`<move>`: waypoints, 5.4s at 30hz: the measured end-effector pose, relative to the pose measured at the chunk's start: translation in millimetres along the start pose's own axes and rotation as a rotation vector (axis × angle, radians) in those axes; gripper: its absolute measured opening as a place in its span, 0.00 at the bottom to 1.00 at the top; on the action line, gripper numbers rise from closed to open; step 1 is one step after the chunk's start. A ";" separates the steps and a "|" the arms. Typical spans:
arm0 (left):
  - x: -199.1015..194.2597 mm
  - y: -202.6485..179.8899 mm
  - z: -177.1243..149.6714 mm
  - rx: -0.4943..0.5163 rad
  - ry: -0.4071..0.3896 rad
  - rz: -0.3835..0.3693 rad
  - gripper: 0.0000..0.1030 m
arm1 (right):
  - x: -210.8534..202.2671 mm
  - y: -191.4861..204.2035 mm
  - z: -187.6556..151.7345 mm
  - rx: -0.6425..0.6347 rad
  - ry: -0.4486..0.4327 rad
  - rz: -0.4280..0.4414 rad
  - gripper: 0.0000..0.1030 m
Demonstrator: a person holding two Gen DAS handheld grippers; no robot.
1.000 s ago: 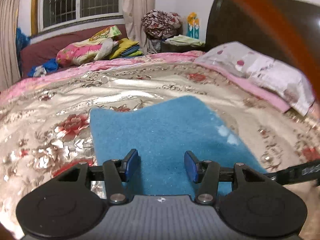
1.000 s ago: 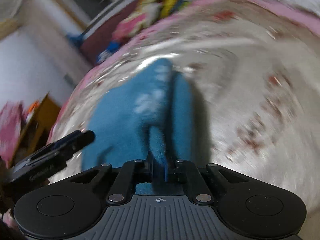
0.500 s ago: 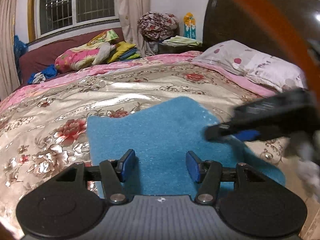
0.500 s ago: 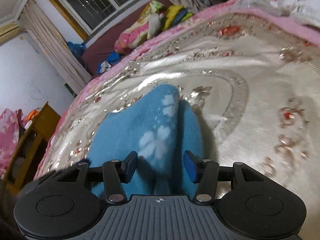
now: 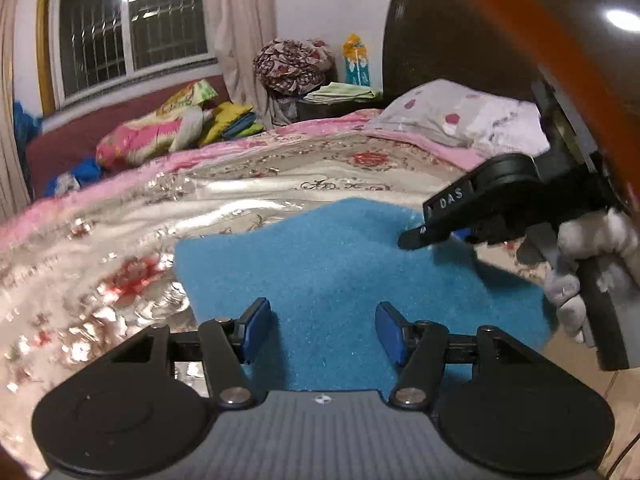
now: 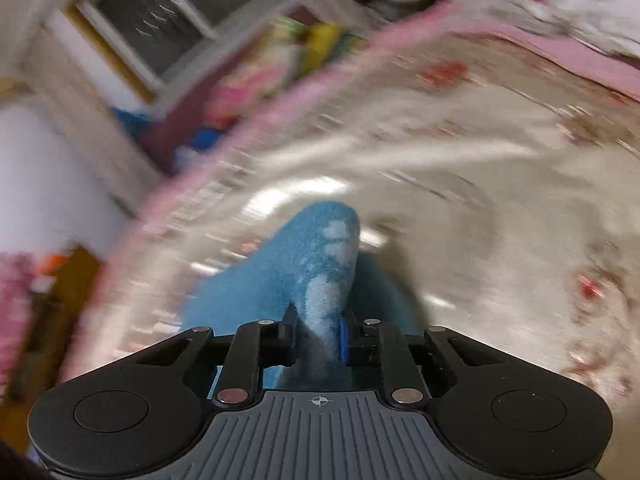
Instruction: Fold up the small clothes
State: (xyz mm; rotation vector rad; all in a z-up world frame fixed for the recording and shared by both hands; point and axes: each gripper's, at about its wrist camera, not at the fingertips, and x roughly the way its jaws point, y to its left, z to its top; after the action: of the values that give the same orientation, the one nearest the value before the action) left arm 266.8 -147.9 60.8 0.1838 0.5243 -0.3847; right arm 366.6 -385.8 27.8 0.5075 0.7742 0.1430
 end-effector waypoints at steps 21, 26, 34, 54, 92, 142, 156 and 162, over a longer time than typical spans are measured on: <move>-15.5 25.4 -2.9 -0.171 0.034 -0.012 0.62 | 0.7 38.2 -3.1 -0.256 -0.070 -0.166 0.36; -3.2 44.1 -5.7 -0.290 0.094 -0.031 0.64 | -32.2 41.4 -15.1 -0.321 -0.086 -0.134 0.62; 13.2 60.1 -17.0 -0.376 0.117 -0.070 0.80 | -10.5 -8.0 -19.4 -0.117 0.029 -0.048 0.79; -28.6 55.4 -49.3 -0.362 0.216 -0.182 0.86 | -33.3 -15.9 -57.4 0.063 0.176 0.146 0.59; -89.8 -4.2 -53.4 -0.155 0.259 0.070 0.82 | -152.5 58.3 -152.3 -0.269 -0.014 -0.192 0.49; -157.2 -33.4 -97.0 -0.178 0.279 0.089 0.97 | -223.5 74.3 -233.5 -0.278 0.004 -0.233 0.55; -175.2 -36.3 -108.5 -0.194 0.264 0.094 1.00 | -235.6 74.4 -258.1 -0.251 0.012 -0.227 0.59; -179.2 -36.8 -116.2 -0.194 0.279 0.097 1.00 | -234.0 72.6 -266.9 -0.238 0.023 -0.236 0.59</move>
State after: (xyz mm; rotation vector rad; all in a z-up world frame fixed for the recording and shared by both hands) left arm 56.8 -94.9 52.2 0.0754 0.8204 -0.2122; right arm 17.5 -291.3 50.5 0.1873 0.8215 0.0210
